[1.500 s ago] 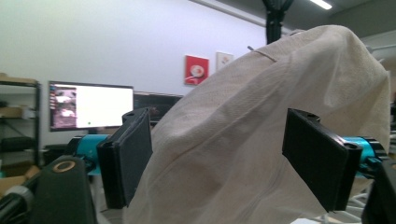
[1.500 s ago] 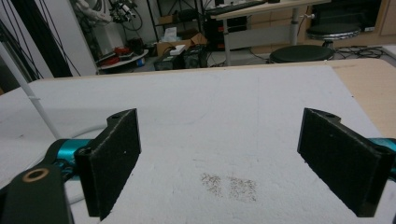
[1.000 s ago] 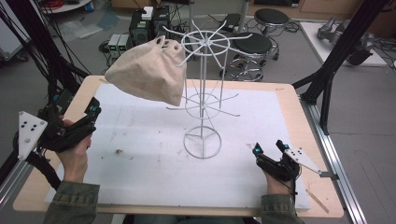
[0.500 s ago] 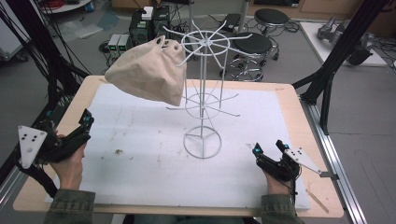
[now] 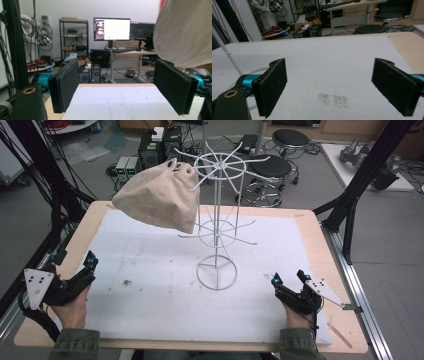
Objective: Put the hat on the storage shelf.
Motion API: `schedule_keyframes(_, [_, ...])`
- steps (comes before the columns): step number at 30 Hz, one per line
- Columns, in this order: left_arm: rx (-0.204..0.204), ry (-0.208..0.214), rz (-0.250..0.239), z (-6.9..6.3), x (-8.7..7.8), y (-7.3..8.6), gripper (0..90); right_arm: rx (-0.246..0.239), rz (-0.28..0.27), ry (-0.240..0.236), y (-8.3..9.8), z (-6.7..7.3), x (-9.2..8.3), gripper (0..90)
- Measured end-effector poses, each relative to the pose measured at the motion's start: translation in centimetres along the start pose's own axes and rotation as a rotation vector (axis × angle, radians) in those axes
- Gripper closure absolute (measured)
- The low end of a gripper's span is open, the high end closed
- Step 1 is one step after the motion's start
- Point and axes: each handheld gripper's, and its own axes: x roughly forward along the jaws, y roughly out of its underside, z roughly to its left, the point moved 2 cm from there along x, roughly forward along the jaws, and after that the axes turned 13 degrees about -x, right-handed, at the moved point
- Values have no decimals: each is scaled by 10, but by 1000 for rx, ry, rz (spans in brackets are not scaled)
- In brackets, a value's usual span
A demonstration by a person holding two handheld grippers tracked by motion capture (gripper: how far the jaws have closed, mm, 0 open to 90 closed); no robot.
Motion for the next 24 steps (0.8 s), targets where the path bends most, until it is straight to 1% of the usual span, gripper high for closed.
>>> schedule_keyframes(1, [-5,-7,1,2,-1,3,212,0,0,0,0,0,0,121])
schedule_keyframes(2, [-13,-13,-1,4,-3,6,211,-2,-4,11,0,0,-2,120])
schedule_keyframes(4, [-21,-28,11,8,-5,14,210,-5,-9,17,-1,0,-2,120])
schedule_keyframes(7, [-39,-51,34,15,-9,25,204,-28,-14,27,-2,2,-3,120])
schedule_keyframes(9, [-42,-64,49,18,-11,30,204,-38,-18,32,-2,3,-4,120])
schedule_keyframes(10, [-39,-69,52,19,-12,31,204,-43,-20,36,-3,3,-4,120])
schedule_keyframes(13, [5,-78,70,19,-16,36,204,-45,-27,45,-3,3,-5,120])
schedule_keyframes(14, [8,-81,82,19,-16,38,204,-45,-27,45,-3,3,-5,120])
schedule_keyframes(16, [1,-86,104,21,-15,43,204,-42,-25,46,-3,3,-5,120])
schedule_keyframes(18, [1,-91,116,22,-14,45,201,-47,-25,46,-3,3,-6,120])
schedule_keyframes(21, [0,-86,107,20,-13,45,201,-54,-26,49,-2,2,-8,120])
schedule_keyframes(24, [3,-77,118,18,-10,48,201,-39,-21,57,-1,0,-10,120])
